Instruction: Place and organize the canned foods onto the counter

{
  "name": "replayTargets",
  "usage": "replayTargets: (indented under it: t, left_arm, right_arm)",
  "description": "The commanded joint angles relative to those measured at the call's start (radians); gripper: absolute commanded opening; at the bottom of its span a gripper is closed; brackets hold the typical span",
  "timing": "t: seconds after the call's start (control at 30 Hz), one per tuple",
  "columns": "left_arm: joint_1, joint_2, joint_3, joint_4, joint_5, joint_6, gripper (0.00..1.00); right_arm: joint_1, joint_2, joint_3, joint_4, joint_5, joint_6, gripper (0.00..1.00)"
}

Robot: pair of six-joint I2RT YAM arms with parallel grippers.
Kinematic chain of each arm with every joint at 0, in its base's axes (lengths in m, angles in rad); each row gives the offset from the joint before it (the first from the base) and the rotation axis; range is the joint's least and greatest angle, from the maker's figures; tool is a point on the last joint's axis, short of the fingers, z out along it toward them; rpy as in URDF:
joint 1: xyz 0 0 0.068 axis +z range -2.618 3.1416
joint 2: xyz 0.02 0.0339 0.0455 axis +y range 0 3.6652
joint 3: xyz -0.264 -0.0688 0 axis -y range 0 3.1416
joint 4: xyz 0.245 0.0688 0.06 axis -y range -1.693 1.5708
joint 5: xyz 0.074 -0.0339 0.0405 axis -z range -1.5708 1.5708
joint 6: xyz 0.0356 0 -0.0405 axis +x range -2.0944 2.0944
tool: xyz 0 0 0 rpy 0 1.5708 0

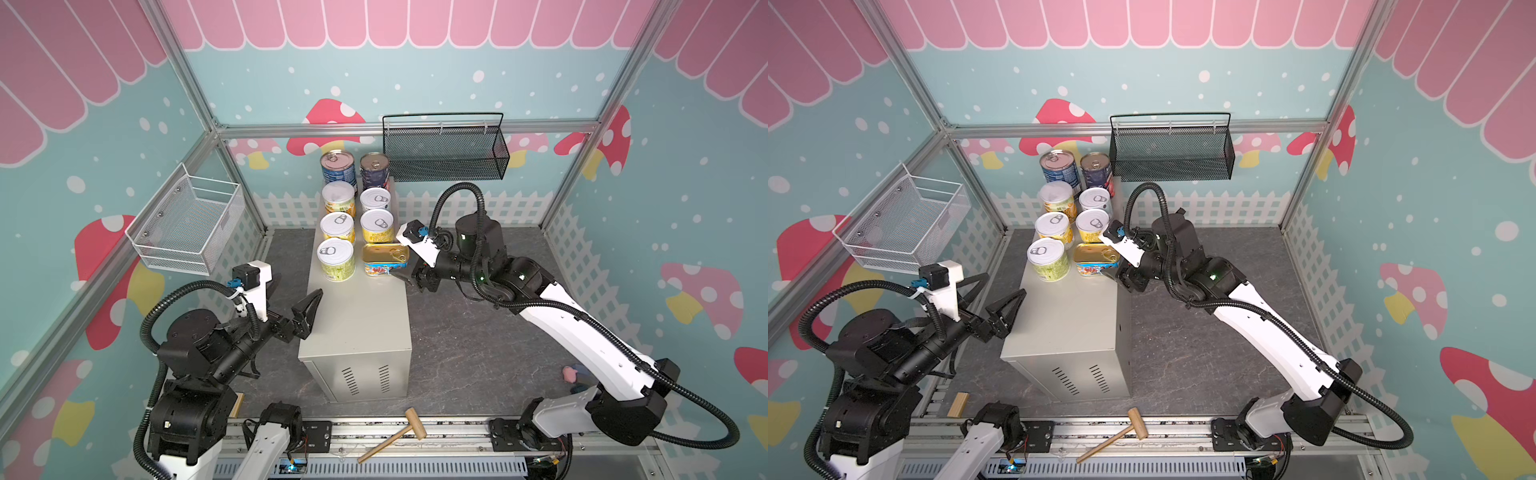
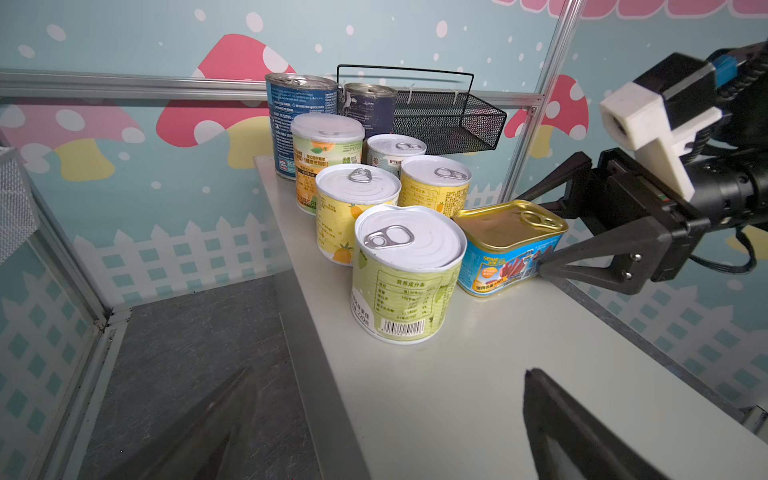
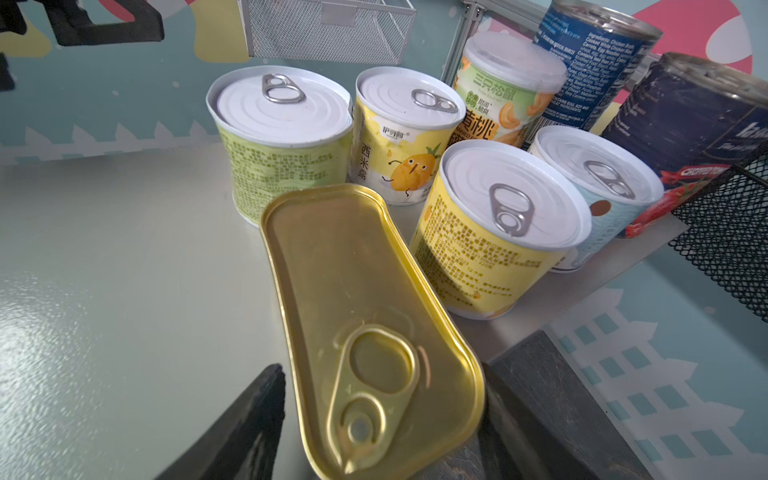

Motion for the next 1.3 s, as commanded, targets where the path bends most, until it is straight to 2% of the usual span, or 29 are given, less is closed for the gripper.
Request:
replayTargets:
  t: [0.0,1.27]
  left_arm:
    - [-0.003,0.009,-0.006,0.018,0.021,0.004,1.00]
    - [-0.003,0.010,-0.004,0.013,0.010,0.016,1.00]
  right_arm:
    - [0.002,-0.021,-0.012,0.023,-0.015,-0.003,0.71]
    - [0.002,0.046,0.029,0.055,-0.014,-0.041,0.64]
